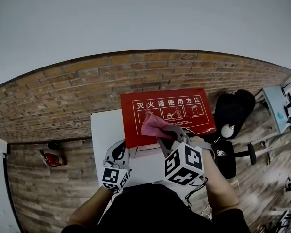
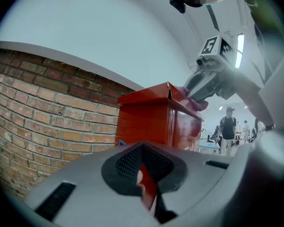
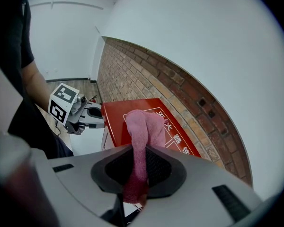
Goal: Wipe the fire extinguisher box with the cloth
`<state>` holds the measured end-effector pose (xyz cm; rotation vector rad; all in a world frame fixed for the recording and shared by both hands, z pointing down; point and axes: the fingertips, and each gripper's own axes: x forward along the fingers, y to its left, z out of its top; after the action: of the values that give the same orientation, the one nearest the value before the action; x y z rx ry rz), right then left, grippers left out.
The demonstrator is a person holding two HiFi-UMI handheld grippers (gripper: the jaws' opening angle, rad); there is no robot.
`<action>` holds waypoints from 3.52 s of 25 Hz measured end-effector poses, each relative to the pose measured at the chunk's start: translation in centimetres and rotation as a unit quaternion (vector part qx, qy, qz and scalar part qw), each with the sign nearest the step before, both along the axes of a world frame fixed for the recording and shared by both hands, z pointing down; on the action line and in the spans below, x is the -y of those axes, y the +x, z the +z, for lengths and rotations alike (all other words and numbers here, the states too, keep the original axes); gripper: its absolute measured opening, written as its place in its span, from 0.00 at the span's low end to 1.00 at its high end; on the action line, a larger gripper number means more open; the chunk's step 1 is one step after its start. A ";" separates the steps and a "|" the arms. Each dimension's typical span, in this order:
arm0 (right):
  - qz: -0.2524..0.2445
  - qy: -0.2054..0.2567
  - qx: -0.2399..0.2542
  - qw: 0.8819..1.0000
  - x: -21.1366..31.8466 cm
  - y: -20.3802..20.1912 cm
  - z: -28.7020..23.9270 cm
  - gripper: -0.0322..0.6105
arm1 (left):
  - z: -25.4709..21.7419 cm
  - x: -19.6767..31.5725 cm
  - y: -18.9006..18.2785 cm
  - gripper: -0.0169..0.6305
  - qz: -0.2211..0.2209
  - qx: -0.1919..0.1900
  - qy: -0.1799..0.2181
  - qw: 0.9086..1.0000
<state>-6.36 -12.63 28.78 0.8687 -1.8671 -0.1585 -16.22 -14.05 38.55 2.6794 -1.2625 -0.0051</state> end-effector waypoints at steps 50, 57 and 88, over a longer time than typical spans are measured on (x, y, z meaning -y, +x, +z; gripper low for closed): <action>-0.090 0.027 -0.008 0.996 -1.9 -11.4 0.1 0.16 | -0.2 -0.6 -0.2 0.05 0.025 0.003 -0.001 1.000; -0.076 0.063 0.049 0.994 -2.0 -12.5 -0.8 0.16 | -0.8 -1.3 -0.3 0.05 0.052 -0.006 0.006 0.999; 0.088 0.219 0.402 0.885 -4.7 7.6 -8.9 0.16 | -15.7 -3.7 -2.0 0.05 0.019 -0.028 0.177 0.984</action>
<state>1.23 -7.94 19.88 1.5855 -2.5496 -0.1143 -18.21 -10.35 22.80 2.9737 -1.2980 -0.3281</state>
